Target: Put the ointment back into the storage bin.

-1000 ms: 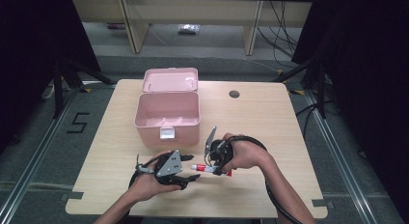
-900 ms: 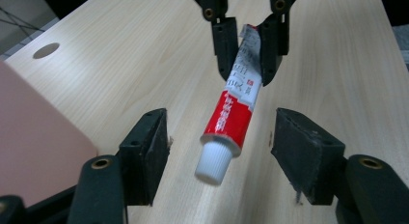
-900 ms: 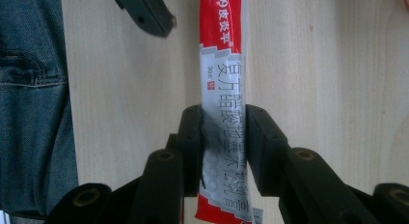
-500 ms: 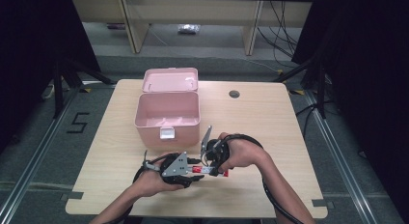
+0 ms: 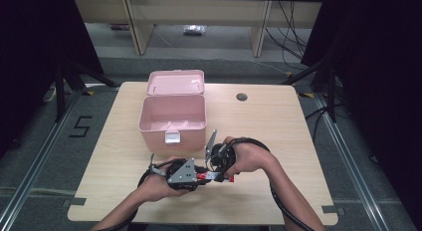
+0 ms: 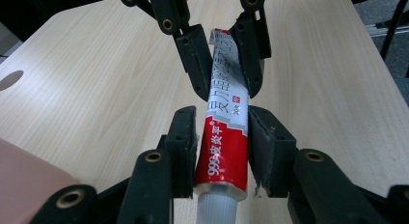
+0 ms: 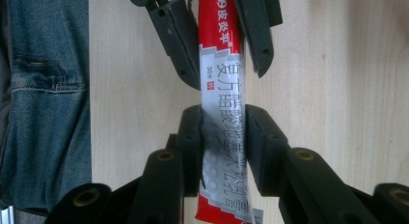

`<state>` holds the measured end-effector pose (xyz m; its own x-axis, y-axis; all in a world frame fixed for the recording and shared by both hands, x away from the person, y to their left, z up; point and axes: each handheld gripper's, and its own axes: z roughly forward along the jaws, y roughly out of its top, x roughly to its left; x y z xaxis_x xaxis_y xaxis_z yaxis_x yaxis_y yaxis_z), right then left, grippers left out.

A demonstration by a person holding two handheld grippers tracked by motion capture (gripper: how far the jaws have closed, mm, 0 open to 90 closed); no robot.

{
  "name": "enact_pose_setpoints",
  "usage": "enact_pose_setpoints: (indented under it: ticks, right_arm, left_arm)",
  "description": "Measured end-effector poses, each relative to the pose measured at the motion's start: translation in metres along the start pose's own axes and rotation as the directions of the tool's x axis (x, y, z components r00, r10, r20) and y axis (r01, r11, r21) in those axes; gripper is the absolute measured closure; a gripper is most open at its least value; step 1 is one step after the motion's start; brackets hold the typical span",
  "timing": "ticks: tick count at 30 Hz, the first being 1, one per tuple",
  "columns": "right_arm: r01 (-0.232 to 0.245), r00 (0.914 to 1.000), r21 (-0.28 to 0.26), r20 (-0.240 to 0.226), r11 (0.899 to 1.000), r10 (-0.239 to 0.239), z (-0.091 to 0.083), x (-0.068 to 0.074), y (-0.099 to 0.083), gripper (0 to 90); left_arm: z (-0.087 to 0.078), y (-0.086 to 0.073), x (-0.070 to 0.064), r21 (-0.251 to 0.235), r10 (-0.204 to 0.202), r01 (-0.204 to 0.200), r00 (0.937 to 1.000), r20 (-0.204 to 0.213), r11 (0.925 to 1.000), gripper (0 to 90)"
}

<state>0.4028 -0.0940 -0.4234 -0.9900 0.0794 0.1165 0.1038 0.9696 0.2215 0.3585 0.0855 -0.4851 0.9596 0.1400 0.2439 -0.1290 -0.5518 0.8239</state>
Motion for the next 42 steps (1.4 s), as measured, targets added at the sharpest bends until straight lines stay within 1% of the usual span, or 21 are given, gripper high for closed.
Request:
enact_pose_setpoints:
  ticks: [6,10,14,16,18,19,20,21,24,25,27,30,31,34,35,36,37,38,39,40,42]
  right_arm:
    - [0.008,0.9997,0.004,-0.022,1.000,-0.008,-0.002,0.001,0.001,70.0]
    - [0.031,0.9994,-0.006,-0.018,1.000,-0.031,-0.001,-0.002,0.001,69.6]
    - [-0.023,0.9995,-0.024,-0.024,0.999,0.022,-0.004,0.001,0.002,65.7]
    - [-0.026,0.9995,-0.086,0.015,0.996,0.027,-0.011,-0.002,0.002,60.2]
    - [-0.056,0.9977,-0.098,0.032,0.994,0.060,-0.014,-0.001,0.001,59.4]
    - [-0.004,0.9976,-0.098,0.069,0.995,0.011,-0.018,-0.006,-0.003,58.5]
    - [0.015,0.9955,-0.123,0.094,0.992,-0.004,-0.022,-0.008,-0.005,57.3]
    - [-0.053,0.9927,-0.146,0.100,0.988,0.068,-0.026,-0.004,-0.007,57.3]
    - [-0.065,0.9835,-0.263,0.146,0.963,0.106,-0.038,-0.006,-0.020,57.3]
    - [-0.119,0.9749,-0.308,0.144,0.944,0.170,-0.041,-0.004,-0.027,58.0]
    - [-0.124,0.9628,-0.349,0.184,0.929,0.198,-0.045,-0.008,-0.038,61.8]
    - [-0.212,0.9225,-0.411,0.216,0.887,0.320,-0.044,-0.010,-0.057,69.7]
    - [-0.207,0.9176,-0.416,0.232,0.885,0.323,-0.043,-0.011,-0.061,72.3]
    - [-0.245,0.8924,-0.449,0.242,0.859,0.381,-0.034,-0.013,-0.076,77.8]
    - [-0.256,0.8893,-0.448,0.238,0.857,0.391,-0.031,-0.013,-0.079,79.1]
    - [-0.283,0.8735,-0.452,0.242,0.846,0.422,-0.028,-0.012,-0.082,80.0]
    - [-0.258,0.8760,-0.466,0.256,0.846,0.409,-0.025,-0.014,-0.084,80.7]
    - [-0.301,0.8625,-0.474,0.235,0.827,0.448,-0.021,-0.011,-0.087,81.1]
    - [-0.293,0.8644,-0.470,0.242,0.833,0.441,-0.020,-0.012,-0.089,81.3]
    - [-0.318,0.8476,-0.482,0.241,0.817,0.473,-0.015,-0.011,-0.093,81.3]
    - [-0.305,0.8474,-0.493,0.250,0.815,0.468,-0.010,-0.012,-0.098,81.4]
  left_arm:
    - [-0.001,-0.002,0.000,0.004,-0.004,0.004,0.9988,0.049,1.0000,69.7]
    - [-0.002,-0.002,0.001,0.006,0.001,-0.002,0.9987,0.051,1.0000,70.3]
    - [-0.004,-0.003,0.003,0.014,0.002,-0.002,0.9981,0.062,0.9999,70.5]
    - [-0.006,-0.004,0.003,0.021,0.008,-0.009,0.9978,0.065,0.9997,70.6]
    - [-0.008,-0.004,0.003,0.037,0.021,-0.023,0.9979,0.061,0.9990,70.6]
    - [-0.009,-0.005,0.003,0.029,0.005,-0.007,0.9980,0.062,0.9996,70.6]
    - [-0.010,-0.006,0.003,0.013,0.003,-0.004,0.9984,0.056,0.9999,70.6]
    - [-0.013,-0.007,0.004,0.017,0.003,-0.004,0.9986,0.052,0.9999,70.6]
    - [-0.023,-0.011,0.006,0.015,-0.003,0.003,0.9996,0.028,0.9999,70.6]
    - [-0.026,-0.011,0.007,0.016,-0.004,0.003,0.9997,0.024,0.9999,70.7]
    - [-0.035,-0.014,0.009,0.009,-0.015,0.015,0.9998,0.013,0.9998,70.6]
    - [-0.045,-0.016,0.012,0.015,-0.016,0.016,0.9998,-0.009,0.9998,70.7]
    - [-0.049,-0.016,0.014,0.016,-0.014,0.014,0.9997,-0.018,0.9998,70.6]
    - [-0.061,-0.016,0.018,0.011,-0.019,0.020,0.9991,-0.038,0.9997,70.7]
    - [-0.064,-0.016,0.020,0.003,-0.023,0.023,0.9986,-0.048,0.9997,70.6]
    - [-0.067,-0.016,0.021,0.001,-0.028,0.028,0.9983,-0.052,0.9996,70.7]
    - [-0.071,-0.016,0.023,-0.007,-0.034,0.033,0.9976,-0.060,0.9994,70.7]
    - [-0.074,-0.016,0.025,-0.001,-0.034,0.034,0.9971,-0.068,0.9994,70.6]
    - [-0.078,-0.015,0.028,-0.003,-0.039,0.039,0.9961,-0.079,0.9992,70.7]
    - [-0.082,-0.015,0.031,-0.002,-0.041,0.041,0.9955,-0.086,0.9992,70.7]
    - [-0.087,-0.014,0.036,-0.012,-0.045,0.044,0.9937,-0.103,0.9990,70.7]
